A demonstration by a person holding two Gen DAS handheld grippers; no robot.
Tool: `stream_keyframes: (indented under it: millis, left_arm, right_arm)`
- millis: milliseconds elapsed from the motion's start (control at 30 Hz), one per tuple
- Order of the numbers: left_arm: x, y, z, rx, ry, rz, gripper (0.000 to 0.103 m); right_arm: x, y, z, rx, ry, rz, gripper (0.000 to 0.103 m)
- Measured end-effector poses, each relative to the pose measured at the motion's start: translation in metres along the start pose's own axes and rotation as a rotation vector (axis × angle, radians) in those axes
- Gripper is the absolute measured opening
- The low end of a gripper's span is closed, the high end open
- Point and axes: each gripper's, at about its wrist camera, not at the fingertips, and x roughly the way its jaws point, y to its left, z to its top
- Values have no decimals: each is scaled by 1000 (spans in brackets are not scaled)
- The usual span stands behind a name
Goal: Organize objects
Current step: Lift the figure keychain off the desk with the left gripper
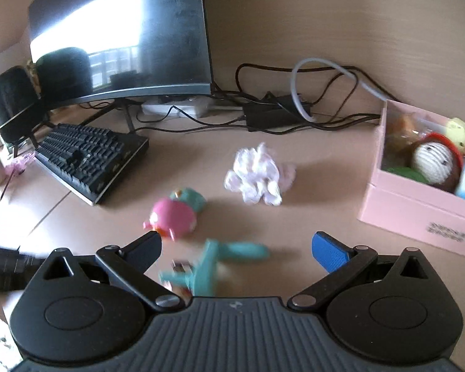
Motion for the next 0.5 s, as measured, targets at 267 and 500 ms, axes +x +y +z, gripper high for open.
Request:
stream_keyframes:
  millis: [267, 500]
  left_arm:
    - [18, -40, 9, 82, 7, -171, 15]
    - [54, -68, 7, 56, 66, -38, 18]
  right_arm:
    - [-25, -31, -18, 45, 9, -193, 103]
    - [-43, -63, -61, 118, 56, -302, 103]
